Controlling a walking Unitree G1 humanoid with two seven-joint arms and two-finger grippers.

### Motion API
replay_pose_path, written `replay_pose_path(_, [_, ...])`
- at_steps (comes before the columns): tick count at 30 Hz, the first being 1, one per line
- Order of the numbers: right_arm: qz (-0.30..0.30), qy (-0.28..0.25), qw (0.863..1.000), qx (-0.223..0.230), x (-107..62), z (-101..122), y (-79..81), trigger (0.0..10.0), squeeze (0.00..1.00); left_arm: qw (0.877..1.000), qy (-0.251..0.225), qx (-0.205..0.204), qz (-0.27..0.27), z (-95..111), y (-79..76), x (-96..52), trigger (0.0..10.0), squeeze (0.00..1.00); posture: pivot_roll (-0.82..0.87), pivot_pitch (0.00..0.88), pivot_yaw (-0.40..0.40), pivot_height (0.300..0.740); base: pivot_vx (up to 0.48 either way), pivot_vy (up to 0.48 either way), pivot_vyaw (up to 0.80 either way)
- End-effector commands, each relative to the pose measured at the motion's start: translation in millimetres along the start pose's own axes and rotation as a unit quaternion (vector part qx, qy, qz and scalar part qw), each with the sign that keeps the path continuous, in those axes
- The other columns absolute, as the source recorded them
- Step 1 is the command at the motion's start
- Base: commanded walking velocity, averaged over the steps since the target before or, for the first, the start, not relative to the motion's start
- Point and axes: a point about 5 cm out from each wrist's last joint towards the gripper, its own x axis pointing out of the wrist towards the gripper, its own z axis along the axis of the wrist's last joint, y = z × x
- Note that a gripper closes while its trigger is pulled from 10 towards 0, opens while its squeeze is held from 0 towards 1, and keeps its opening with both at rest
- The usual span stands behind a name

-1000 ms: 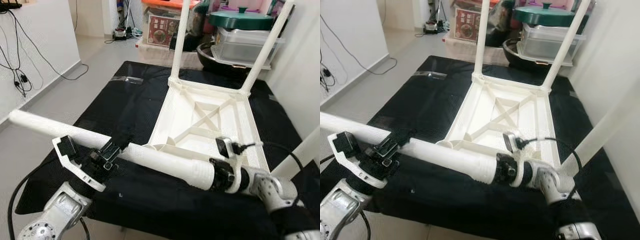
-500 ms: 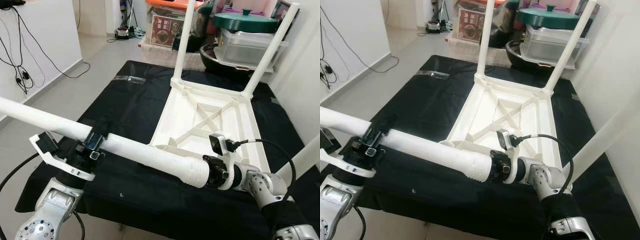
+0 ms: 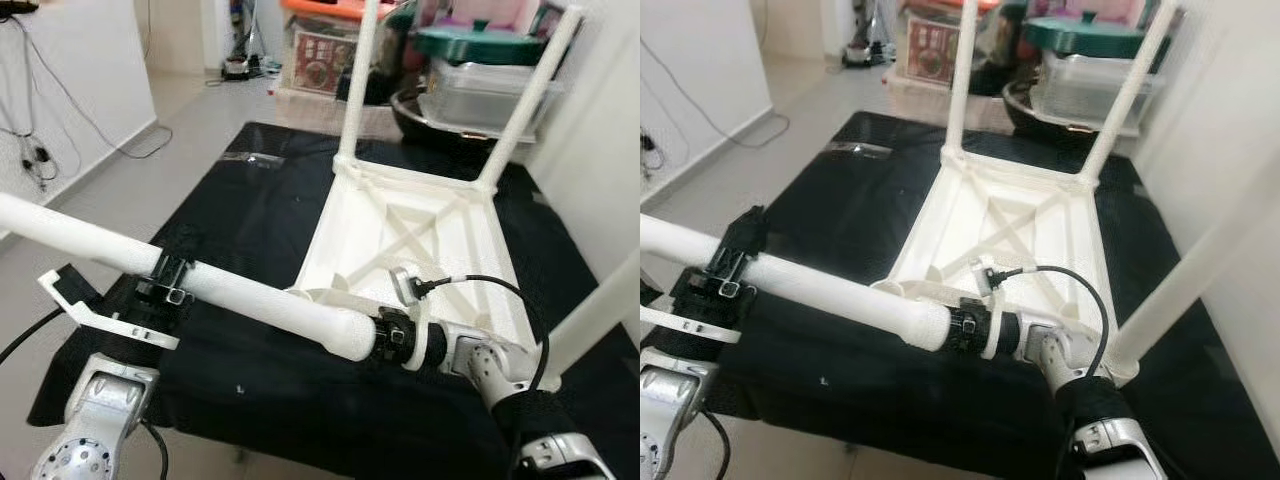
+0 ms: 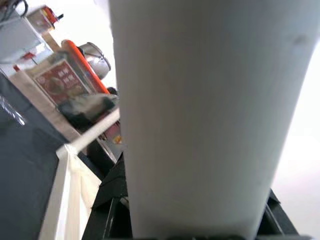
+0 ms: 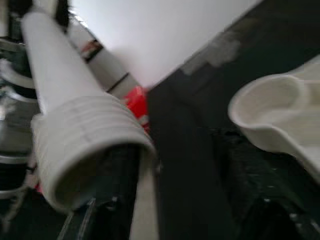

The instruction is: Building children table

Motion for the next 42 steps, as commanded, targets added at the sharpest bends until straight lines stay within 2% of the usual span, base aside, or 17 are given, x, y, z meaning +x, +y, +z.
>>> replay_pose_path(1, [-0.049, 0.001, 0.999, -0.002, -9.7, 0.3, -7.9, 10.0, 1.0, 0.998, 0.011, -0.022, -0.049, -6.2, -16.1, 6.1, 0.0, 0.0, 0.04, 0.0, -0.095, 0.74, 0.0, 0.0, 0.0])
replay_pose_path(5, [-0.082, -0.018, 0.996, 0.004, -46.1, 6.8, -16.1, 10.0, 1.0, 0.999, -0.003, -0.01, -0.048, 3.5, -16.6, 4.7, 0.0, 0.0, 0.04, 0.0, -0.099, 0.74, 0.0, 0.0, 0.0])
replay_pose_path(6, [-0.115, -0.026, 0.993, 0.002, -71.4, 9.3, -20.4, 10.0, 1.0, 0.999, -0.011, -0.004, -0.047, 9.2, -16.4, 3.0, 0.0, 0.0, 0.04, 0.0, -0.099, 0.74, 0.0, 0.0, 0.0])
replay_pose_path(8, [-0.115, -0.026, 0.993, 0.002, -71.4, 9.3, -20.4, 10.0, 1.0, 0.999, -0.011, -0.004, -0.047, 9.2, -16.4, 3.0, 0.0, 0.0, 0.04, 0.0, -0.099, 0.74, 0.0, 0.0, 0.0])
replay_pose_path(9, [-0.151, -0.029, 0.988, -0.005, -93.1, 12.1, -23.7, 10.0, 1.0, 0.999, -0.016, 0.0, -0.046, 12.9, -15.9, 1.6, 0.0, 0.0, 0.04, 0.0, -0.099, 0.74, 0.0, 0.0, 0.0])
replay_pose_path(14, [-0.225, -0.059, 0.972, -0.031, -119.6, 34.5, -28.7, 10.0, 1.0, 0.999, -0.014, -0.002, -0.043, 11.5, -14.5, 0.2, 0.0, 0.0, 0.03, 0.0, -0.096, 0.74, 0.0, 0.0, 0.0])
replay_pose_path(16, [-0.243, -0.093, 0.964, -0.057, -118.2, 60.5, -27.3, 10.0, 1.0, 0.999, -0.003, -0.003, -0.046, 7.6, -14.4, 1.4, 0.0, 0.0, 0.02, 0.0, -0.073, 0.74, 0.0, 0.0, 0.0])
replay_pose_path(19, [-0.243, -0.093, 0.964, -0.057, -118.2, 60.5, -27.3, 10.0, 1.0, 0.999, -0.003, -0.003, -0.046, 7.6, -14.4, 1.4, 0.0, 0.0, 0.02, 0.0, -0.073, 0.74, 0.0, 0.0, 0.0])
replay_pose_path(20, [-0.216, -0.131, 0.964, -0.081, -103.8, 93.8, -17.6, 10.0, 0.98, 0.999, 0.008, -0.002, -0.049, 3.7, -14.3, 3.3, 0.0, 0.0, 0.02, 0.0, -0.07, 0.74, 0.0, 0.0, 0.0])
replay_pose_path(21, [-0.216, -0.131, 0.964, -0.081, -103.8, 93.8, -17.6, 10.0, 0.98, 0.999, 0.008, -0.002, -0.049, 3.7, -14.3, 3.3, 0.0, 0.0, 0.02, 0.0, -0.07, 0.74, 0.0, 0.0, 0.0])
replay_pose_path(22, [-0.129, -0.135, 0.975, -0.117, -73.9, 124.2, 6.7, 10.0, 0.0, 0.998, 0.023, 0.001, -0.054, -0.7, -14.4, 5.3, 0.0, 0.0, 0.02, 0.0, -0.072, 0.74, 0.0, 0.0, 0.0])
replay_pose_path(23, [-0.129, -0.135, 0.975, -0.117, -73.9, 124.2, 6.7, 10.0, 0.0, 0.998, 0.023, 0.001, -0.054, -0.7, -14.4, 5.3, 0.0, 0.0, 0.02, 0.0, -0.072, 0.74, 0.0, 0.0, 0.0])
replay_pose_path(24, [-0.049, -0.109, 0.98, -0.157, -47.7, 139.1, 32.9, 10.0, 0.0, 0.998, 0.036, 0.002, -0.057, -4.6, -14.6, 6.5, 0.0, 0.0, 0.02, 0.0, -0.074, 0.74, 0.0, 0.0, 0.0])
replay_pose_path(26, [-0.049, -0.109, 0.98, -0.157, -47.7, 139.1, 32.9, 10.0, 0.0, 0.998, 0.036, 0.002, -0.057, -4.6, -14.6, 6.5, 0.0, 0.0, 0.02, 0.0, -0.074, 0.74, 0.0, 0.0, 0.0])
replay_pose_path(29, [0.072, -0.013, 0.974, -0.214, -11.8, 129.4, 72.1, 10.0, 0.0, 0.996, 0.061, 0.004, -0.059, -11.6, -14.2, 6.1, 0.0, 0.0, 0.03, 0.0, -0.075, 0.74, 0.0, 0.0, 0.0])
replay_pose_path(36, [0.143, 0.109, 0.957, -0.228, 9.1, 96.5, 90.9, 10.0, 0.0, 0.994, 0.088, 0.008, -0.062, -18.5, -12.5, 7.4, 0.0, 0.0, 0.02, 0.0, -0.072, 0.74, 0.0, 0.0, 0.0])
replay_pose_path(42, [0.117, 0.165, 0.956, -0.211, 12.9, 83.8, 84.5, 10.0, 0.0, 0.993, 0.096, 0.01, -0.068, -21.0, -12.2, 10.1, 0.0, 0.0, 0.01, 0.0, -0.073, 0.74, 0.0, 0.0, 0.0])
